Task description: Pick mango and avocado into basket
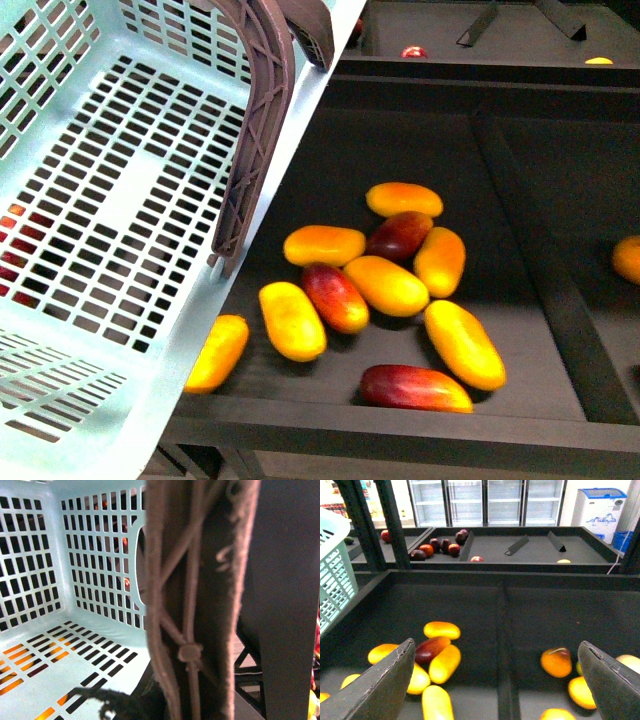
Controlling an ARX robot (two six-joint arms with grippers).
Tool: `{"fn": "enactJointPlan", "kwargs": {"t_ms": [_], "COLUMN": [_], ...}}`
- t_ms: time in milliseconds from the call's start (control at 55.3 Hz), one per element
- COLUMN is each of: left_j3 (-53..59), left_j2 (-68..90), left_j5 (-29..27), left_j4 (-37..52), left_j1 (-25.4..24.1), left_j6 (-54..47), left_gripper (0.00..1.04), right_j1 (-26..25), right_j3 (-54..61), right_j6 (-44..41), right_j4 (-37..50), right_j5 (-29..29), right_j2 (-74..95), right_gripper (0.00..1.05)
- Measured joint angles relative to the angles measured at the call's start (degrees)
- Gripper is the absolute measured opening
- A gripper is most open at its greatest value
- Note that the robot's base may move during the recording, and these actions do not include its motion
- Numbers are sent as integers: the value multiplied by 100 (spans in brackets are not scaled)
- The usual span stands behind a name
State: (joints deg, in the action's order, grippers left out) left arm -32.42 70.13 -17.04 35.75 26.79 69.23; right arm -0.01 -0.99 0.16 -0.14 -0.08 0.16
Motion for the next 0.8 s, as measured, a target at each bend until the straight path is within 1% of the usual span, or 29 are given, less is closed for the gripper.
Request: {"fn": "enactJointPlan", "kwargs": {"t_ms": [507,633,688,724,742,778,796], "left_j3": [0,0,0,-96,-308,-595,-758], "left_j2": [7,-9,-9,-15,-11,83,184], "left_j5": [2,-162,-151,7,225,595,872], "left_j4": [0,0,-13,-404,-1060,-1790,-2166], "left_j1": [-31,-66,-66,-66,-61,-55,-48], "left_j6": [-7,-57,-136,-299,-520,-909,-1368], "left_gripper": [6,6,6,6,6,6,6], "right_j1": [-2,-4,-4,-4,-4,-4,-4], "right_j3": [0,0,0,0,0,0,0], "right_j6": [-2,-2,-2,-2,-2,-2,-2], "right_j4": [7,7,7,7,7,7,7], "right_j5": [-20,-31,-24,-15,-13,-11,-13], "right_j2": [4,0,0,0,0,0,0], "right_gripper": [96,96,96,96,96,96,96]}}
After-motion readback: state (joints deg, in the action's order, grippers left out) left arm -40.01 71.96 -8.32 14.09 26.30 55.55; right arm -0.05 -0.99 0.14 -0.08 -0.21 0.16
